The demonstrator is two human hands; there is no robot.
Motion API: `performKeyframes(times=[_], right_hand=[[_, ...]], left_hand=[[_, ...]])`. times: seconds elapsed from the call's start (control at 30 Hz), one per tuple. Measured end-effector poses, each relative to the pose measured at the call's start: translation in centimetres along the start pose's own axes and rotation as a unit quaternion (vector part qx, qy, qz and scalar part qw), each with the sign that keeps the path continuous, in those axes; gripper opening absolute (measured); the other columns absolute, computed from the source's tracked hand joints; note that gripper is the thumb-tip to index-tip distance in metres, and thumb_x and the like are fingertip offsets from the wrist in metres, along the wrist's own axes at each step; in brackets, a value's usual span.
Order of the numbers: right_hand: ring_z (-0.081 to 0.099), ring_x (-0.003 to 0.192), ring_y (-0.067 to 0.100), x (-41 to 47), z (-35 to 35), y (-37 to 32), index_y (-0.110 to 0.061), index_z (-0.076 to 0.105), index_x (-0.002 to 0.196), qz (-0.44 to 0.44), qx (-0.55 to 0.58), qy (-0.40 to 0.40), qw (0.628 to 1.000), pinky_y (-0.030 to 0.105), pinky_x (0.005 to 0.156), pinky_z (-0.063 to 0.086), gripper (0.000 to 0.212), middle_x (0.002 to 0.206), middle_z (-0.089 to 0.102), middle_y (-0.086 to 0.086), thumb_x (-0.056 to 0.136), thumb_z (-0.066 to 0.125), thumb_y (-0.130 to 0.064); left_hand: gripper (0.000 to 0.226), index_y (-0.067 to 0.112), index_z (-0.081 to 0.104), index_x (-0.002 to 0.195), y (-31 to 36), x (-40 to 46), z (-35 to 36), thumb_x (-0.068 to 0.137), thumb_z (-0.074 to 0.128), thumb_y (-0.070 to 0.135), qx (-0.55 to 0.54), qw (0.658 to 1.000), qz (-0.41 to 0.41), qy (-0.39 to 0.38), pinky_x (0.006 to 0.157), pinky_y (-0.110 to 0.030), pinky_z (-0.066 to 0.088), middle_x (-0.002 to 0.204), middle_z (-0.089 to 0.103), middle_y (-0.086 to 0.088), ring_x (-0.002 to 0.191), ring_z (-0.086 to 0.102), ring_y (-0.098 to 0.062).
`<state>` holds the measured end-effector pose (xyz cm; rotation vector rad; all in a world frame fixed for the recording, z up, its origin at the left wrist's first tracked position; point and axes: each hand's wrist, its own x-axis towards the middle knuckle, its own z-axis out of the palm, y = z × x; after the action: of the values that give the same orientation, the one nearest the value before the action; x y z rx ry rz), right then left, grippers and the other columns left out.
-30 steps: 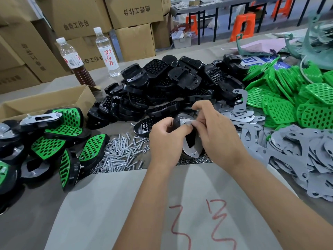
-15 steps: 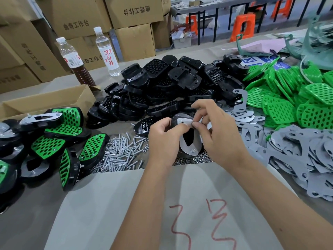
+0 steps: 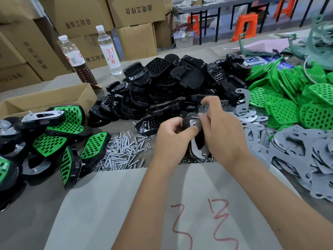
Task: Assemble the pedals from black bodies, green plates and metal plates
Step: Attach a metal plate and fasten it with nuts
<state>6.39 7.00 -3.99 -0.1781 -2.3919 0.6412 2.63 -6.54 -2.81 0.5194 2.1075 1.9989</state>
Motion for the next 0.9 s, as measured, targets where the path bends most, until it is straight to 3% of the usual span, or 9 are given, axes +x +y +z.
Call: performKeyframes(times=[0.13,0.23,0.33,0.43,0.53,0.6,0.7,0.77,0.9], right_hand=[[0.054,0.078,0.023,-0.35,-0.35,-0.12,-0.026,0.038,0.135,-0.019,0.05,-0.024,0.998,0.038,0.067,0.039,0.033,0.097,0.051,-0.014,0.104,0.05,-0.021],[0.054,0.086,0.021,-0.68,-0.38,-0.11,-0.03,0.034,0.14,-0.052,0.057,-0.054,0.996,0.038,0.069,0.042,0.042,0.108,0.038,-0.022,0.103,0.046,-0.014],[0.051,0.079,0.02,-0.54,-0.15,-0.13,-0.031,0.035,0.138,-0.065,0.034,-0.058,0.996,0.036,0.062,0.035,0.043,0.101,0.04,-0.023,0.1,0.042,-0.014],[0.05,0.067,0.025,-0.37,0.11,-0.38,-0.029,0.034,0.129,-0.057,0.001,-0.031,0.998,0.036,0.051,0.03,0.036,0.074,0.042,-0.02,0.1,0.044,-0.012],[0.048,0.058,0.026,-0.34,0.27,-0.5,-0.03,0.03,0.12,-0.018,-0.021,-0.005,1.0,0.038,0.053,0.028,0.024,0.062,0.044,-0.015,0.104,0.043,-0.018],[0.047,0.064,0.021,-0.39,0.11,-0.46,-0.03,0.032,0.123,-0.007,0.004,0.008,1.0,0.037,0.057,0.028,0.024,0.073,0.054,-0.012,0.104,0.045,-0.021],[0.048,0.08,0.017,-0.64,-0.31,-0.69,-0.028,0.034,0.134,-0.054,0.056,-0.018,0.997,0.036,0.065,0.037,0.04,0.109,0.054,-0.007,0.099,0.046,-0.011],[0.053,0.08,0.022,-0.68,-0.21,-0.86,-0.03,0.034,0.135,-0.074,0.036,-0.038,0.996,0.039,0.061,0.041,0.048,0.113,0.054,-0.01,0.096,0.048,-0.005],[0.047,0.061,0.027,-0.31,0.28,-0.9,-0.027,0.036,0.127,-0.057,-0.036,-0.004,0.998,0.034,0.049,0.028,0.041,0.074,0.041,-0.018,0.097,0.052,-0.006]], left_hand=[[0.049,-0.009,0.06,0.086,0.02,0.2,-0.13,0.077,0.078,0.035,0.0,0.999,0.001,0.037,0.068,-0.041,0.046,0.074,0.06,-0.013,0.071,0.053,-0.021],[0.034,-0.005,0.064,0.088,-0.38,0.45,-0.55,0.084,0.081,0.024,0.0,0.999,-0.016,0.048,0.073,-0.044,0.051,0.077,0.065,-0.015,0.074,0.059,-0.022],[0.027,-0.005,0.063,0.088,-0.64,0.52,-0.64,0.09,0.079,0.016,0.012,0.998,-0.018,0.051,0.071,-0.039,0.047,0.076,0.063,-0.007,0.072,0.056,-0.019],[0.028,-0.006,0.059,0.086,-0.58,0.43,-0.41,0.091,0.078,0.014,0.021,0.999,-0.011,0.04,0.07,-0.04,0.046,0.075,0.06,-0.008,0.071,0.054,-0.02],[0.033,-0.004,0.053,0.08,-0.45,0.25,-0.08,0.091,0.078,0.015,0.018,0.999,-0.008,0.031,0.067,-0.04,0.043,0.071,0.054,-0.007,0.069,0.049,-0.02],[0.036,-0.006,0.053,0.081,-0.36,0.19,0.01,0.089,0.079,0.018,0.01,0.999,-0.006,0.036,0.067,-0.039,0.042,0.071,0.054,-0.006,0.068,0.049,-0.019],[0.03,-0.005,0.058,0.084,-0.35,0.33,-0.34,0.088,0.079,0.017,0.007,0.999,-0.015,0.052,0.07,-0.041,0.047,0.073,0.059,-0.006,0.071,0.054,-0.02],[0.026,-0.001,0.06,0.082,-0.43,0.4,-0.51,0.088,0.079,0.015,0.011,0.998,-0.022,0.052,0.071,-0.047,0.051,0.073,0.062,-0.006,0.072,0.057,-0.022],[0.036,-0.005,0.06,0.085,-0.02,0.15,-0.35,0.079,0.078,0.027,0.01,0.999,-0.021,0.043,0.069,-0.051,0.051,0.074,0.062,-0.009,0.072,0.057,-0.022]])
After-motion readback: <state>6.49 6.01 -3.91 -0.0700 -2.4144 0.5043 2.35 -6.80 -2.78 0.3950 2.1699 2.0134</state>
